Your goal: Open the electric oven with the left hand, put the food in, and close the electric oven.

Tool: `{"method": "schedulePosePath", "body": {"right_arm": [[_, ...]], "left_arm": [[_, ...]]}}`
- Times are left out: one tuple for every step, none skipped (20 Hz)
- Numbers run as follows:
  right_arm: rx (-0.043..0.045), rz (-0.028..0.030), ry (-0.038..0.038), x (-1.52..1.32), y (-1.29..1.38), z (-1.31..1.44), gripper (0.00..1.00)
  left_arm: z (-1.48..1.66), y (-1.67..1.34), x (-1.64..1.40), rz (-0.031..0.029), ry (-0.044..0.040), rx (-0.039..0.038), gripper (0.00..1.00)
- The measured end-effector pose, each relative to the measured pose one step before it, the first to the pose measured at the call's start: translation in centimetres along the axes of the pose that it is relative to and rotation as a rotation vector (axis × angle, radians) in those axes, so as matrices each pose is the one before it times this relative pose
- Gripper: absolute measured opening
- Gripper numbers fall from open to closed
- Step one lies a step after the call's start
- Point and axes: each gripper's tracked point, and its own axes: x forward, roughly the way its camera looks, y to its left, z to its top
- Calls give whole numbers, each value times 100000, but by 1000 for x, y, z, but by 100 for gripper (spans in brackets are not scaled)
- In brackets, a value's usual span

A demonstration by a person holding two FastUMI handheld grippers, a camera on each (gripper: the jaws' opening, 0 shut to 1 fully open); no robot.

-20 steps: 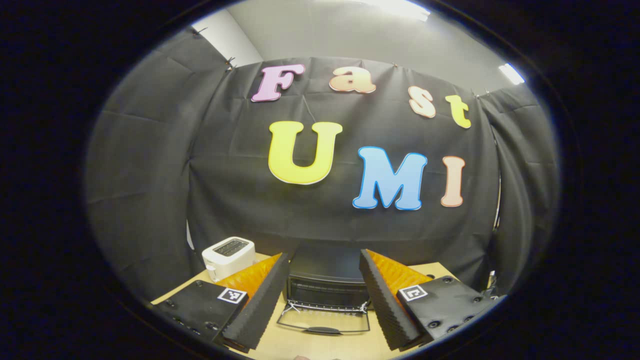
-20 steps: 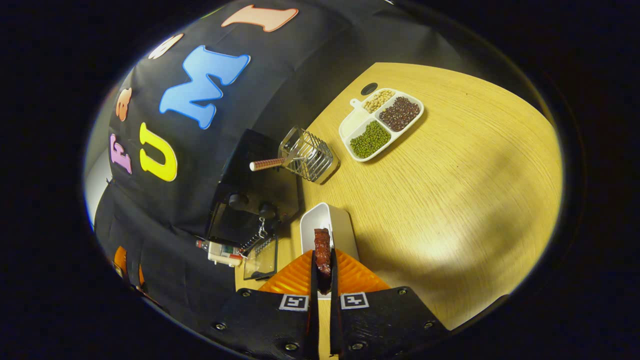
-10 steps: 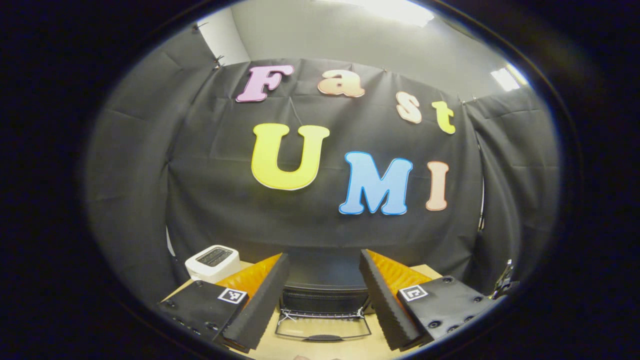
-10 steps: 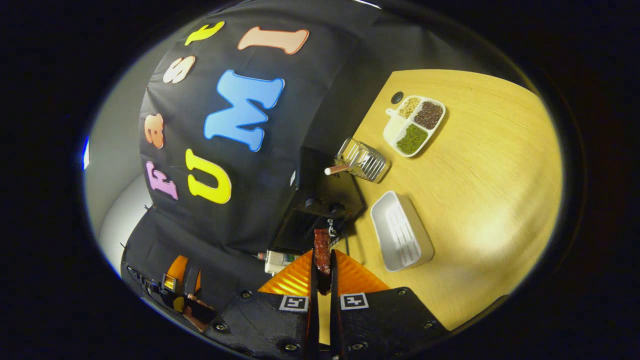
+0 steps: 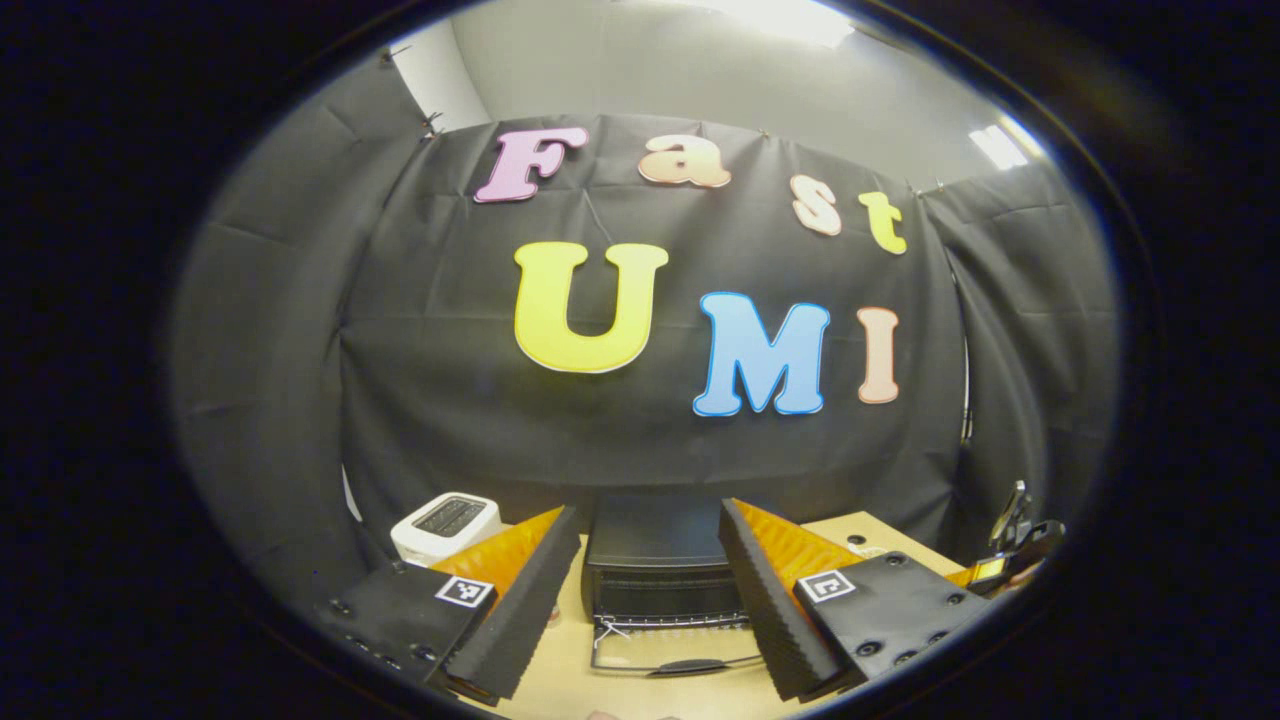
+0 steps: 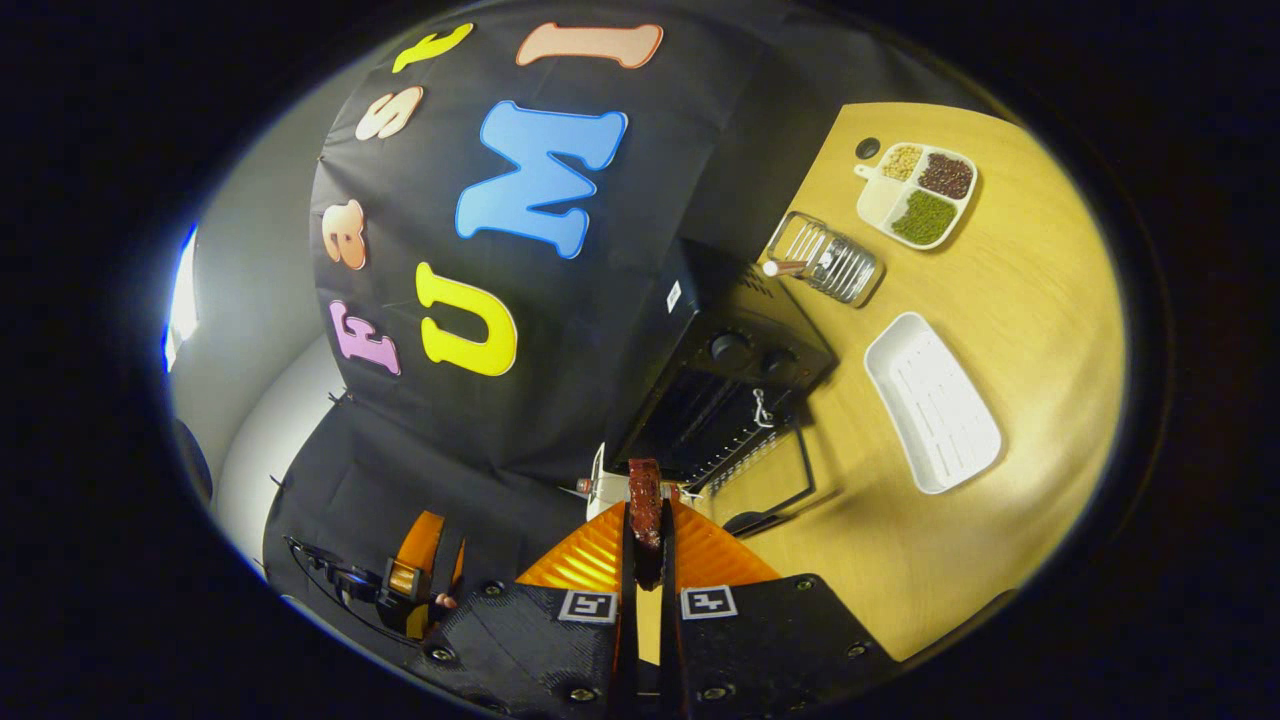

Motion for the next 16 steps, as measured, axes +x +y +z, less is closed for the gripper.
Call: {"method": "schedulePosePath", "body": {"right_arm": [[507, 1135, 307, 1024, 411, -169, 9], [605, 904, 552, 930, 316, -280, 9], [359, 372, 912, 1126, 180, -187, 9], [-497, -283, 683, 1216, -28, -60, 9], [-561, -700, 695, 1131, -98, -20, 9], [-401, -470, 301, 1091, -80, 89, 9], [-199, -805, -112, 1341, -83, 139, 9], [-450, -2318, -1212, 1353, -430, 307, 9], [-699, -2864, -1143, 1187, -657, 257, 9], [-514, -3107, -931, 1388, -700, 191, 9], [-252, -2915, -1376, 1468, -601, 65, 9], [615, -2772, -1248, 1505, -477, 149, 9], [1305, -2197, -944, 1564, -415, -81, 9], [1151, -1969, -459, 1225, -409, -22, 9], [881, -1777, -16, 1277, -436, -165, 9], [659, -1281, 59, 1101, -268, -220, 9]], "left_arm": [[140, 531, -161, 417, -228, 679, 99], [-54, 523, -210, 474, -107, 425, 95], [-5, 534, -217, 627, 232, -7, 95], [-139, 563, -260, 850, 247, -210, 99], [-58, 702, -196, 1309, 307, 36, 99], [-194, 663, -103, 1188, 287, 385, 95], [-125, 565, -99, 965, 278, 237, 95], [-239, 336, -273, 551, 280, -190, 99], [-250, 383, -100, 712, 378, -541, 95], [-401, 451, -183, 907, 650, -483, 95], [-222, 441, -128, 959, 838, -313, 99], [-691, 149, 68, 804, 782, -256, 99], [-265, 361, -131, 368, 992, -459, 99], [-228, 436, -193, 851, 549, -195, 95], [-2, 605, -173, 1297, 92, 156, 95], [-29, 664, -29, 1654, 229, 263, 95]]}}
